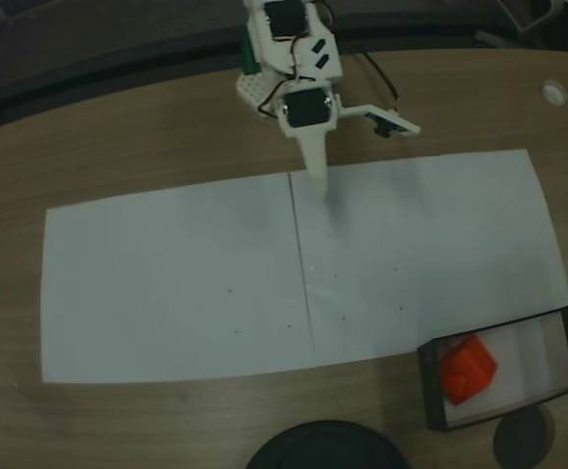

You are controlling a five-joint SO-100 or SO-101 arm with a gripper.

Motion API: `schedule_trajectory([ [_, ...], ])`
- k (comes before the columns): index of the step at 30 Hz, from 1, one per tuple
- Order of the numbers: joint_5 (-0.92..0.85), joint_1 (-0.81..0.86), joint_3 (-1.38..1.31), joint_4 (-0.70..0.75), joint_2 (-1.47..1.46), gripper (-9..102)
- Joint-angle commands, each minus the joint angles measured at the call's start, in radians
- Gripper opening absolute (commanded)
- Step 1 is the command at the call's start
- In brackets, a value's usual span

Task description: Grab a orange square and put it in the box.

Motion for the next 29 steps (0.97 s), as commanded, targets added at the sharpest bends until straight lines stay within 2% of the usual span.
schedule_trajectory([
  [1,0.0,0.0,0.023,0.043,0.023,0],
  [9,-0.003,-0.006,-0.005,0.236,0.023,0],
  [14,-0.003,-0.006,-0.049,0.411,0.023,0],
  [29,0.006,0.005,-0.052,0.41,0.021,0],
])
